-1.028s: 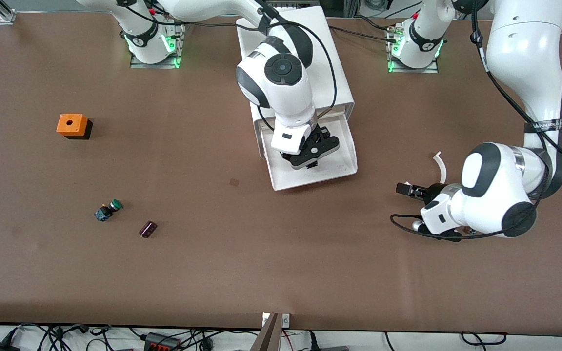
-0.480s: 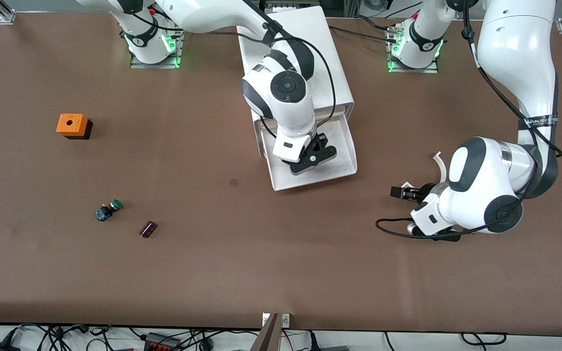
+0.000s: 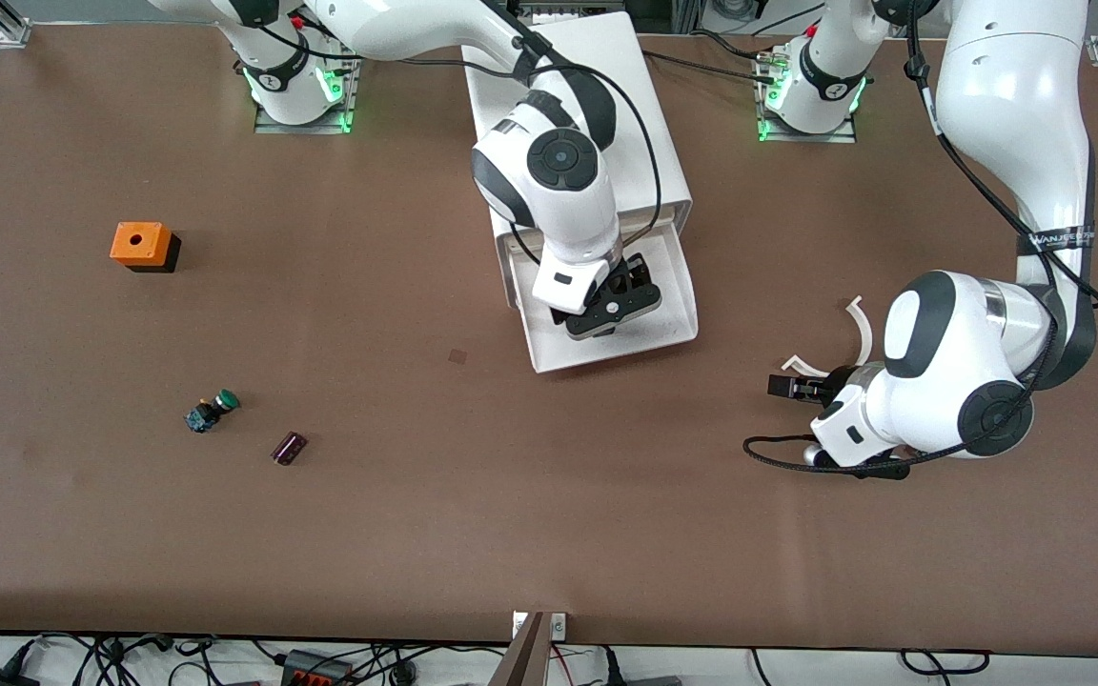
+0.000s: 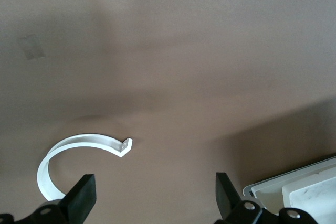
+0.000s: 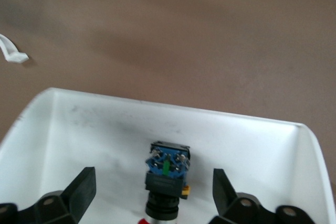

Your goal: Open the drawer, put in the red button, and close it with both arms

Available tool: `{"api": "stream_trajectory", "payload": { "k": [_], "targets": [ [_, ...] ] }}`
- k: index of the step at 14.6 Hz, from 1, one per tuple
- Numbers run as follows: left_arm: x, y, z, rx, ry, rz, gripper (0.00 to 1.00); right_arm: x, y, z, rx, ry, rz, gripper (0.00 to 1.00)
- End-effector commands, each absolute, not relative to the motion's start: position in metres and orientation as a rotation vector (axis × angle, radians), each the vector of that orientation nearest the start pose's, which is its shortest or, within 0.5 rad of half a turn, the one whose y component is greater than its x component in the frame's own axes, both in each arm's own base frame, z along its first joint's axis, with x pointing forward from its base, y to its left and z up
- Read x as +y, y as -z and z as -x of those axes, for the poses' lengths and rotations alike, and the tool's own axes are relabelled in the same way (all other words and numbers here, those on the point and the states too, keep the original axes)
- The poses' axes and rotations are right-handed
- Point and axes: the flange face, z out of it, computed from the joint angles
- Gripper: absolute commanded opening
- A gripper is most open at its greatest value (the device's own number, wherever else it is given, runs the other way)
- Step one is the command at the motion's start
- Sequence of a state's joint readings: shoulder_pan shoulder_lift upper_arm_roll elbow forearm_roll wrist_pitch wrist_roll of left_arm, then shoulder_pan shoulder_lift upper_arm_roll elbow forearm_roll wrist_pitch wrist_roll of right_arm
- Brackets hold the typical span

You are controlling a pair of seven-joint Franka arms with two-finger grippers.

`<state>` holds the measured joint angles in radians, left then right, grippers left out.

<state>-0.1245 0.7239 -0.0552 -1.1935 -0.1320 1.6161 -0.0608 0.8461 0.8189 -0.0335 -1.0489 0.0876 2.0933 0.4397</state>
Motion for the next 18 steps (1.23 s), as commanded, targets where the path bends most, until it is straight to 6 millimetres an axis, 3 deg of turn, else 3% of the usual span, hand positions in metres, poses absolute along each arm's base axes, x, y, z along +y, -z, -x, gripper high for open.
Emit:
{"api": "stream_trajectory", "payload": {
  "k": [1, 2, 4, 5, 7, 9, 12, 15, 18],
  "targets": [
    [-0.136, -0.334, -0.714, 0.108, -0.363, 3.24, 1.0, 0.567, -0.426, -0.555, -0.417, 0.311, 2.873, 1.0],
    [-0.143, -0.335, -0.72, 0.082, -0.274, 3.256, 1.0, 0.538, -0.44, -0.58, -0.357, 0.331, 2.886, 1.0],
    [-0.153, -0.319, -0.724, -0.012, -0.187, 3.259, 1.0, 0.488, -0.458, -0.609, -0.269, 0.29, 2.947, 1.0],
    [-0.156, -0.319, -0.725, -0.046, -0.161, 3.263, 1.0, 0.452, -0.468, -0.627, -0.212, 0.279, 2.995, 1.0],
    [-0.165, -0.319, -0.726, -0.284, -0.13, 3.254, 1.0, 0.411, -0.488, -0.647, -0.127, 0.306, 3.013, 1.0],
    [-0.202, -0.311, -0.715, -0.446, -0.15, 3.222, 1.0, 0.38, -0.495, -0.664, -0.062, 0.342, 3.042, 1.0],
    [-0.271, -0.29, -0.688, -0.488, -0.163, 3.201, 1.0, 0.332, -0.505, -0.678, -0.014, 0.32, 3.108, 1.0],
    [-0.306, -0.281, -0.68, -0.442, -0.083, 3.244, 1.0, 0.275, -0.515, -0.687, -0.088, 0.203, 3.153, 1.0],
    [-0.352, -0.268, -0.654, -0.435, -0.064, 3.264, 1.0, 0.221, -0.518, -0.689, -0.117, 0.082, 3.173, 1.0]
  ]
}}
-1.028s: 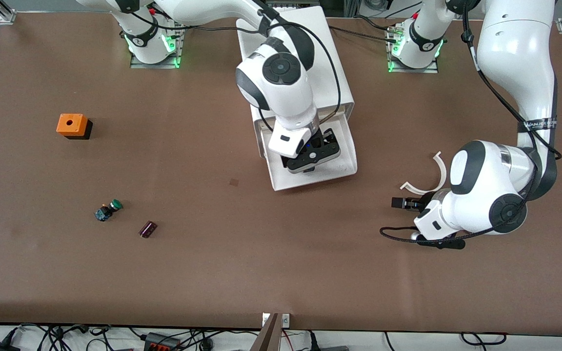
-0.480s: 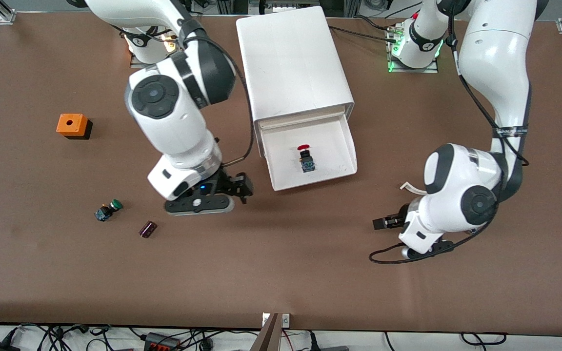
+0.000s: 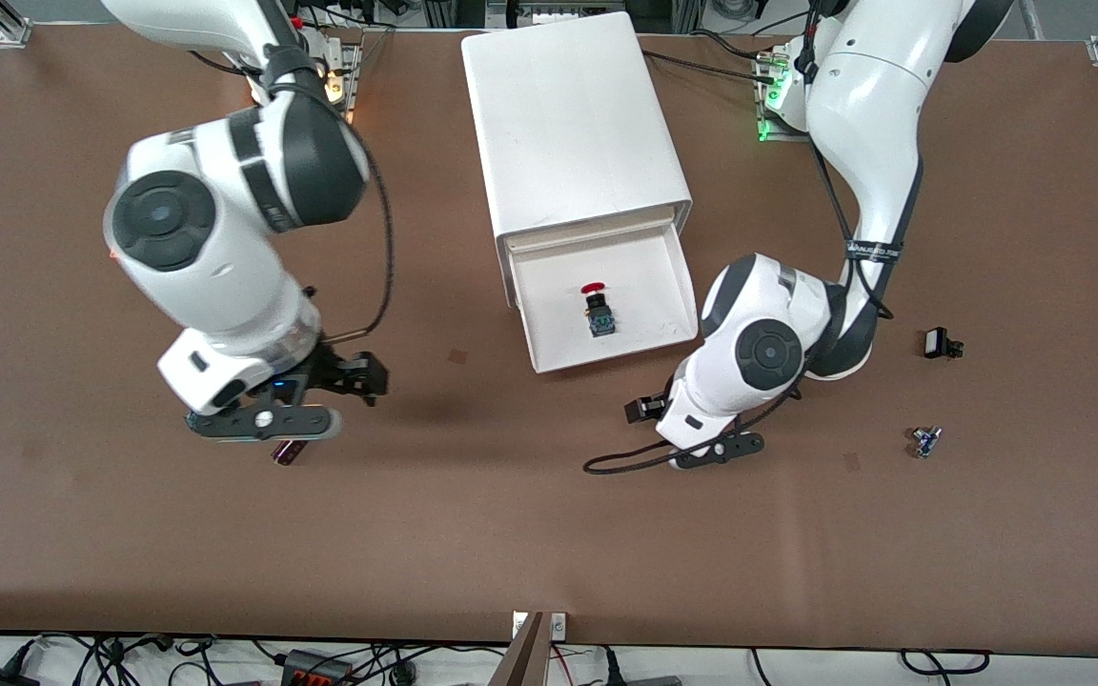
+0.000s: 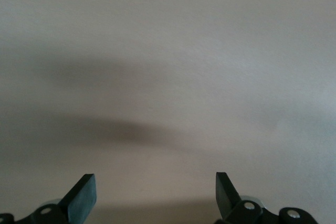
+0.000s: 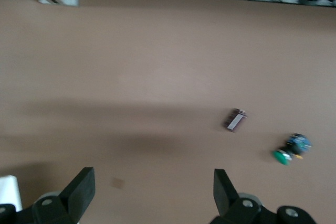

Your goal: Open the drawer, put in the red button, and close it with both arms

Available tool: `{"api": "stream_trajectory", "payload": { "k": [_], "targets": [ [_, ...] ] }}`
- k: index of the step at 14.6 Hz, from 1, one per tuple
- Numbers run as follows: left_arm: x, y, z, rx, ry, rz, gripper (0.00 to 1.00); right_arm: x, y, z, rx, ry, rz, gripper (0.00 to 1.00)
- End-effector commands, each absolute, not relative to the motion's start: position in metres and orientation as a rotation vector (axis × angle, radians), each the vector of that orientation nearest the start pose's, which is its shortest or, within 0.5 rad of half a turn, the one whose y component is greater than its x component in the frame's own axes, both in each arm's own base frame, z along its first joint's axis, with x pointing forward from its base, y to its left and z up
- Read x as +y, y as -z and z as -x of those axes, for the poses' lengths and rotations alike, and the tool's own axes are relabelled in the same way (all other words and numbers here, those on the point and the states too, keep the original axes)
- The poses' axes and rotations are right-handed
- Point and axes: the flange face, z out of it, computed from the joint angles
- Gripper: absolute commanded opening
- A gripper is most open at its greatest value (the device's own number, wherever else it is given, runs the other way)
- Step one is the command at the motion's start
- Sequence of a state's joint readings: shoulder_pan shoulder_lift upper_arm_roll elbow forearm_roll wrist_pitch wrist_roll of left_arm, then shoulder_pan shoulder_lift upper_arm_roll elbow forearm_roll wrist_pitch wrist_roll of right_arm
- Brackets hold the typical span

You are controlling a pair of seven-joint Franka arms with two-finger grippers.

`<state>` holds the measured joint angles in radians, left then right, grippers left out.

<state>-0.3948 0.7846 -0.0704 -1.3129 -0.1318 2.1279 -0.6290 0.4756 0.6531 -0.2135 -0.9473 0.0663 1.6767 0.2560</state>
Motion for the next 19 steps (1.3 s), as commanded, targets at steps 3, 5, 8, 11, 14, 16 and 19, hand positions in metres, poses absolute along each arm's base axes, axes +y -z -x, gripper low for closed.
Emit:
{"api": "stream_trajectory", "payload": {
  "k": [3, 5, 8, 11, 14, 16, 19],
  "targets": [
    [-0.393, -0.259, -0.622, -0.429, -0.098, 3.238, 1.0, 0.168, -0.513, -0.68, -0.012, 0.002, 3.193, 1.0],
    [-0.396, -0.259, -0.606, -0.41, -0.131, 3.223, 1.0, 0.125, -0.517, -0.676, 0.071, -0.024, 3.184, 1.0],
    [-0.418, -0.263, -0.567, -0.384, -0.297, 3.162, 1.0, 0.074, -0.528, -0.673, 0.182, -0.014, 3.163, 1.0],
    [-0.441, -0.26, -0.538, -0.282, -0.43, 3.137, 1.0, 0.034, -0.548, -0.657, 0.199, 0.0, 3.139, 1.0],
    [-0.449, -0.251, -0.514, -0.332, -0.703, 3.093, 1.0, -0.011, -0.566, -0.636, 0.249, 0.009, 3.084, 1.0],
    [-0.449, -0.255, -0.507, -0.316, -0.765, 3.055, 1.0, -0.027, -0.58, -0.627, 0.176, 0.04, 3.089, 1.0],
    [-0.455, -0.258, -0.503, -0.31, -0.767, 3.057, 1.0, -0.032, -0.596, -0.618, 0.15, 0.062, 3.123, 1.0]
  ]
}}
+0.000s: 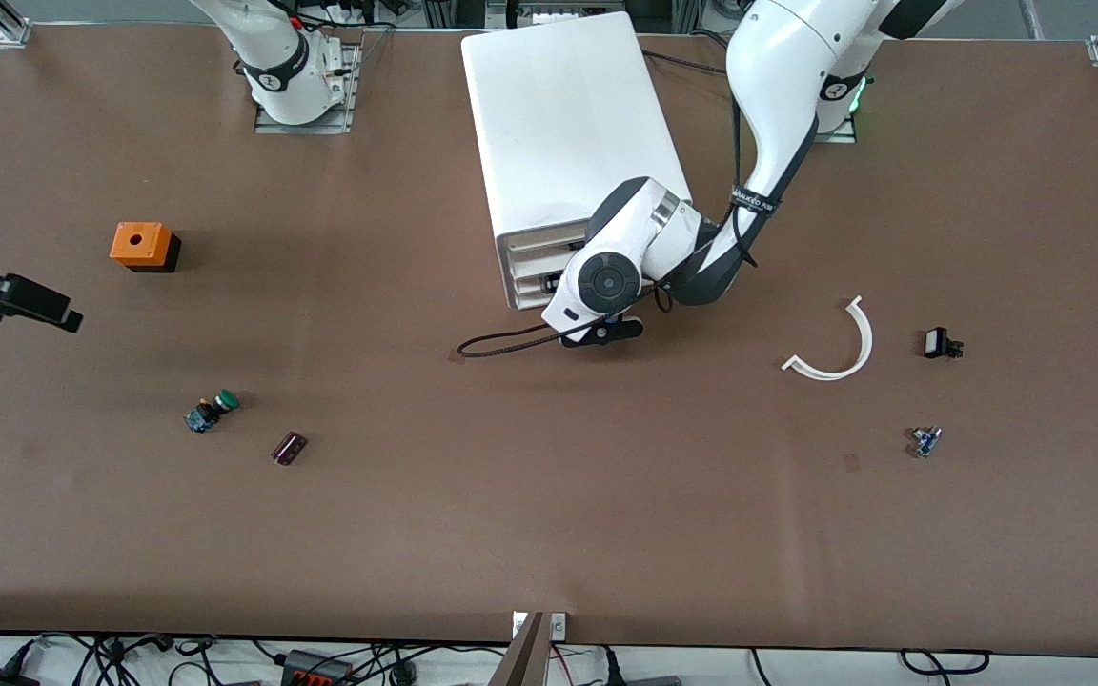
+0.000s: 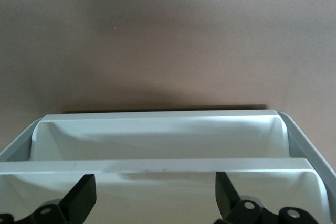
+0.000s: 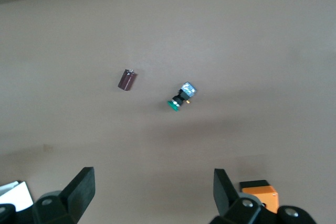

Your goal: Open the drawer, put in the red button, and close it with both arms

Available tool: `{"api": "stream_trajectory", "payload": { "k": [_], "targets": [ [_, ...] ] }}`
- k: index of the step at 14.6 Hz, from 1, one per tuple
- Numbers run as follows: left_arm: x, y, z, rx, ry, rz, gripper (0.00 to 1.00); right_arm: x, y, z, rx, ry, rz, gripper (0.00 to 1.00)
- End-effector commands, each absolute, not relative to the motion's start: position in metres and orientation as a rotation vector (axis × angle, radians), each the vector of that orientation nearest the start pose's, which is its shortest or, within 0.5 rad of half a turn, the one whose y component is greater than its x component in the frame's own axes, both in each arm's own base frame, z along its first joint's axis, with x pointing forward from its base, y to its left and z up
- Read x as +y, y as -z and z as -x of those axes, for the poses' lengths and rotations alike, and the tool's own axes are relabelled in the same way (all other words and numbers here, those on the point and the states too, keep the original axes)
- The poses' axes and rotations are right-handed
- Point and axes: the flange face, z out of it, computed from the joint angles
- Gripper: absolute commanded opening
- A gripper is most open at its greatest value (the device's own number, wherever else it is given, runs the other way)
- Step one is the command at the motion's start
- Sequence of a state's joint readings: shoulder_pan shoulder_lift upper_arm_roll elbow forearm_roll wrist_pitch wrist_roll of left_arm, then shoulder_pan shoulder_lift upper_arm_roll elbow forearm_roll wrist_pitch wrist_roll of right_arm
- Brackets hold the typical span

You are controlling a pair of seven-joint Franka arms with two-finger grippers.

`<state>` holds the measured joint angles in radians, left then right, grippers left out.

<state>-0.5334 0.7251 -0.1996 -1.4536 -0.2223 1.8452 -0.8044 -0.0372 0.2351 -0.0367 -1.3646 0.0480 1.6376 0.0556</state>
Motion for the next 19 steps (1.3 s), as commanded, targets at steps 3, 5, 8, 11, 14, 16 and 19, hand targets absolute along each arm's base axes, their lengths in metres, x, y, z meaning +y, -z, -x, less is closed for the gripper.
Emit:
{"api": "stream_trajectory", "payload": {
  "k": [3, 5, 8, 11, 14, 16, 19],
  "targets": [
    [-0.461, -0.258, -0.497, -0.292, -0.777, 3.057, 1.0, -0.038, -0.596, -0.61, 0.079, -0.01, 3.163, 1.0],
    [-0.466, -0.257, -0.491, -0.274, -0.793, 3.055, 1.0, -0.035, -0.595, -0.603, 0.111, -0.066, 3.16, 1.0],
    [-0.466, -0.256, -0.493, -0.253, -0.792, 3.062, 1.0, -0.036, -0.578, -0.583, 0.132, -0.093, 3.157, 1.0],
    [-0.46, -0.269, -0.508, -0.267, -0.739, 3.087, 1.0, -0.036, -0.566, -0.566, 0.068, 0.001, 3.164, 1.0],
    [-0.425, -0.327, -0.571, -0.325, -0.462, 3.151, 1.0, -0.036, -0.563, -0.559, 0.065, -0.001, 3.164, 1.0],
    [-0.393, -0.369, -0.599, -0.353, -0.293, 3.158, 1.0, -0.036, -0.564, -0.559, 0.065, 0.003, 3.164, 1.0],
    [-0.319, -0.423, -0.63, -0.305, -0.208, 3.188, 1.0, -0.036, -0.577, -0.563, 0.056, 0.04, 3.163, 1.0]
  ]
}}
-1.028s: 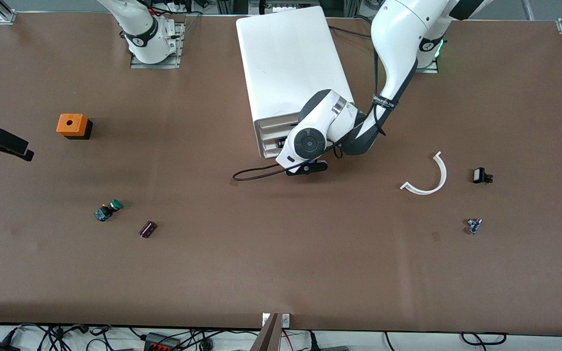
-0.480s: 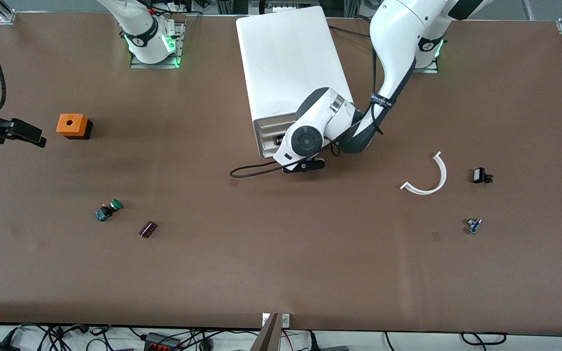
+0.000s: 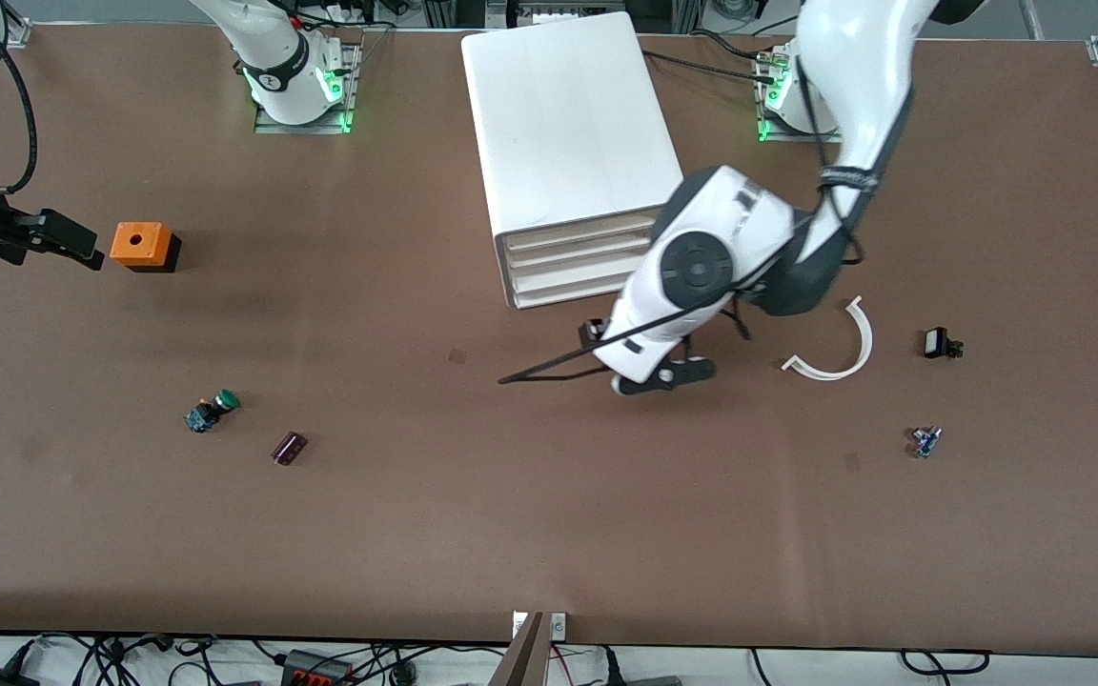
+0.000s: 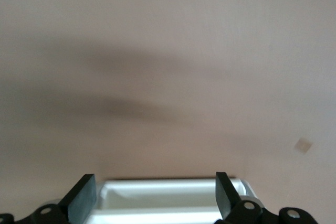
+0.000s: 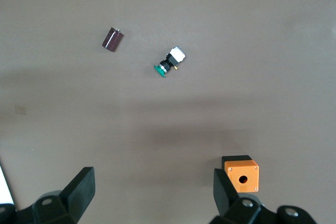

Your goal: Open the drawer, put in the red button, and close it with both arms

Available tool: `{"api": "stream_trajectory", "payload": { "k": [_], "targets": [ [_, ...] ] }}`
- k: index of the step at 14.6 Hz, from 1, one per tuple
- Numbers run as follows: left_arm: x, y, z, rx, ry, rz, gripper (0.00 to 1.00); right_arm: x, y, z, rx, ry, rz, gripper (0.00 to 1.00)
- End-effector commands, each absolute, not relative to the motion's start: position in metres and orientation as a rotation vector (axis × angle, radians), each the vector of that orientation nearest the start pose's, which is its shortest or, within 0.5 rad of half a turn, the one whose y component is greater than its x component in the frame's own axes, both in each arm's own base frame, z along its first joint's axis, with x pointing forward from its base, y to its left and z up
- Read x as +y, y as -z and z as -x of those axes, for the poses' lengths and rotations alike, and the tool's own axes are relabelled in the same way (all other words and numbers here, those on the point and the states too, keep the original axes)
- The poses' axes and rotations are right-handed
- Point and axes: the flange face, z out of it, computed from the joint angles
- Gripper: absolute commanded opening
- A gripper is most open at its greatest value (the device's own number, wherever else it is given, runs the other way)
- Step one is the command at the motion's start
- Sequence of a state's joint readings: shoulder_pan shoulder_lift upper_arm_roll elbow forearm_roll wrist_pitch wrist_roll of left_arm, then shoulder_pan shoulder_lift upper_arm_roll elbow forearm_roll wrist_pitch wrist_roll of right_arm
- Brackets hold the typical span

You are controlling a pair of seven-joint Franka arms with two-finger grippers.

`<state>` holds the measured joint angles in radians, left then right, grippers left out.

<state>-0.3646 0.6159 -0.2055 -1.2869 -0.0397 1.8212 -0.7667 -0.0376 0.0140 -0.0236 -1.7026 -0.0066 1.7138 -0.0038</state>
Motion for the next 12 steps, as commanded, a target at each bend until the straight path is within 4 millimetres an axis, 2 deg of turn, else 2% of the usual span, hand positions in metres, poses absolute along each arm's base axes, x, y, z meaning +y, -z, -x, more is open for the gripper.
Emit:
{"api": "stream_trajectory", "payload": {
  "k": [1, 2, 5, 7, 8, 9, 11, 12],
  "targets": [
    [-0.289, -0.433, -0.636, -0.211, -0.244, 3.188, 1.0, -0.035, -0.581, -0.565, 0.049, 0.047, 3.163, 1.0],
    [-0.262, -0.452, -0.636, -0.122, -0.271, 3.183, 1.0, -0.033, -0.582, -0.564, 0.047, 0.045, 3.163, 1.0],
    [-0.207, -0.501, -0.625, 0.038, -0.316, 3.17, 1.0, -0.035, -0.581, -0.563, 0.055, 0.028, 3.157, 1.0],
    [-0.158, -0.541, -0.617, 0.113, -0.286, 3.18, 1.0, -0.034, -0.581, -0.563, 0.058, 0.028, 3.157, 1.0],
    [-0.133, -0.552, -0.614, 0.18, -0.295, 3.182, 1.0, -0.034, -0.581, -0.563, 0.058, 0.028, 3.157, 1.0],
    [-0.119, -0.562, -0.613, 0.241, -0.274, 3.187, 1.0, -0.033, -0.581, -0.563, 0.053, 0.028, 3.157, 1.0],
    [-0.086, -0.573, -0.604, 0.214, -0.255, 3.183, 1.0, -0.032, -0.581, -0.563, 0.05, 0.026, 3.157, 1.0],
    [-0.08, -0.575, -0.591, 0.195, -0.265, 3.178, 1.0, -0.032, -0.58, -0.564, 0.05, 0.026, 3.157, 1.0]
  ]
}}
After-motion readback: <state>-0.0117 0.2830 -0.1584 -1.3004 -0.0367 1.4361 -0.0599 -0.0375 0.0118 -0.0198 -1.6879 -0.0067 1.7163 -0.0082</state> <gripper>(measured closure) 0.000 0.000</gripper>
